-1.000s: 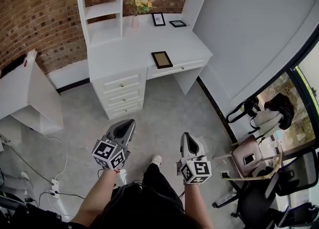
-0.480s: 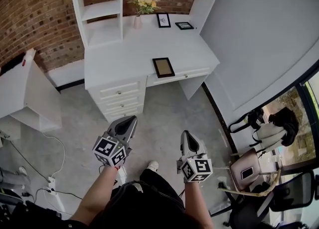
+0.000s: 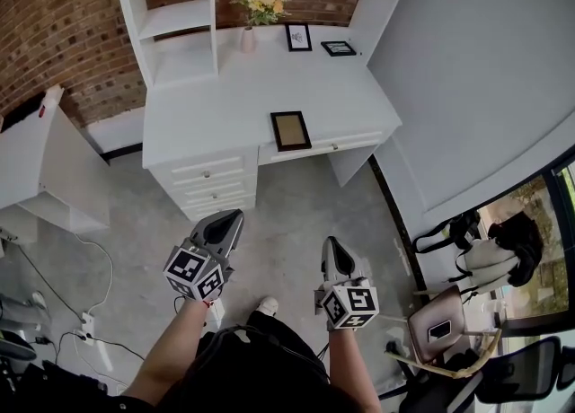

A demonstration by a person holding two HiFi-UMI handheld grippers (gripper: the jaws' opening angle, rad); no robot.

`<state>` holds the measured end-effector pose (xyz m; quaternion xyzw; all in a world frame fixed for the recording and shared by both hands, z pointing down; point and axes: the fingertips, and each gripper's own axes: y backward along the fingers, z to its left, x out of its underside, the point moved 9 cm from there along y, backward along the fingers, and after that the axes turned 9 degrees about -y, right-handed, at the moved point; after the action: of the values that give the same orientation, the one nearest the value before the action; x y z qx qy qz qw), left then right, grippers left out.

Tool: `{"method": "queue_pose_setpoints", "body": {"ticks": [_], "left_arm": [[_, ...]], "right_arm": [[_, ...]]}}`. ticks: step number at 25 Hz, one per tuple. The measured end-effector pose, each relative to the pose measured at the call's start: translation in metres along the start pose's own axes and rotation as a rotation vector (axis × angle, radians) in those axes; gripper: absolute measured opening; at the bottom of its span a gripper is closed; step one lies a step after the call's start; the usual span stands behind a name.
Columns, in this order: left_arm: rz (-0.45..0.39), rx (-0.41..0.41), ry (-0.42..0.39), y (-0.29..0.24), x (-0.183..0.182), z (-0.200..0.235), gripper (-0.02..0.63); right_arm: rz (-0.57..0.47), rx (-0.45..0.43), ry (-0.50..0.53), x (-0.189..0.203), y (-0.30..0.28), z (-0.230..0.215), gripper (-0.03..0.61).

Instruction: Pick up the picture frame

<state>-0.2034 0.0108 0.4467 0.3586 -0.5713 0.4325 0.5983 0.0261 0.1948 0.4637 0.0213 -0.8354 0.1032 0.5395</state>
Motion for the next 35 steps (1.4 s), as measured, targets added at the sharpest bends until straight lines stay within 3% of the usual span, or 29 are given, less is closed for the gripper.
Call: {"method": "queue_pose_setpoints", "body": {"ticks": [8, 22, 35], "left_arm": [[0.001, -0.041, 0.003, -0.026, 0.005, -0.001, -0.007], [0.036, -0.067, 0.012, -0.05, 0.016, 0.006, -0.006], [0.035, -0.089, 0.042, -0.108, 0.03, 0.035, -0.006]], "right_arm": [[0.026, -0.045, 0.034, -0.01, -0.025, -0.025, 0.003], [0.074, -0.071, -0.03, 0.0, -0.056, -0.049, 0.003], [0.14, -0.126, -0.017, -0.012, -0.13, -0.072, 0.003]]}}
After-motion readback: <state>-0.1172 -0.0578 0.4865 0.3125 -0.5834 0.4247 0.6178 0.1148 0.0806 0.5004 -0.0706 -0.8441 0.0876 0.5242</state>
